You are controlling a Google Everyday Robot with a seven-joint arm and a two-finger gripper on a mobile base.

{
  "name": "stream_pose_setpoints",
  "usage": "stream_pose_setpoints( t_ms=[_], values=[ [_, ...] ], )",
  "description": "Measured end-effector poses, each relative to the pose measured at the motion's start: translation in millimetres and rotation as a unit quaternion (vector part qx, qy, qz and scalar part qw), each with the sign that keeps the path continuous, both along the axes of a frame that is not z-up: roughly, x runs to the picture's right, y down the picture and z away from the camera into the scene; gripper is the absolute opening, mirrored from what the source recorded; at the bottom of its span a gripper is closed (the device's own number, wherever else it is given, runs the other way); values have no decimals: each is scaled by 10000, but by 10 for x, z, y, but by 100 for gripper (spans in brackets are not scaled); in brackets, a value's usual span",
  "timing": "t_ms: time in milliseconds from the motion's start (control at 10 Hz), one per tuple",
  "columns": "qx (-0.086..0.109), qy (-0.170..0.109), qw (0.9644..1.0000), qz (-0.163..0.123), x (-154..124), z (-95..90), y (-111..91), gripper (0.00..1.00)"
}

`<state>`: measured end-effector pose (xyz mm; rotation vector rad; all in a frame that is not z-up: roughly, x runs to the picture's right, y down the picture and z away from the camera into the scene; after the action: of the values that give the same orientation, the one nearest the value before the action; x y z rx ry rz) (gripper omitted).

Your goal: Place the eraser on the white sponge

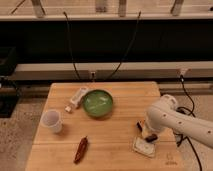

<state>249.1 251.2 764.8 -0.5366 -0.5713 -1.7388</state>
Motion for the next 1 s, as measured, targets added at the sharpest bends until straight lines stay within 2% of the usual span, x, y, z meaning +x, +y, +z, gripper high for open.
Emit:
stream_pose_setpoints(
  t_ms=[100,700,800,1000],
  values=[
    [-9,-54,10000,-69,-1,-1,4,9],
    [-58,-220,9993,-292,2,-10,31,9],
    [-67,-245,9991,-326,-1,-10,37,13],
    [-83,-281,9988,-382,4,-13,48,14]
  ],
)
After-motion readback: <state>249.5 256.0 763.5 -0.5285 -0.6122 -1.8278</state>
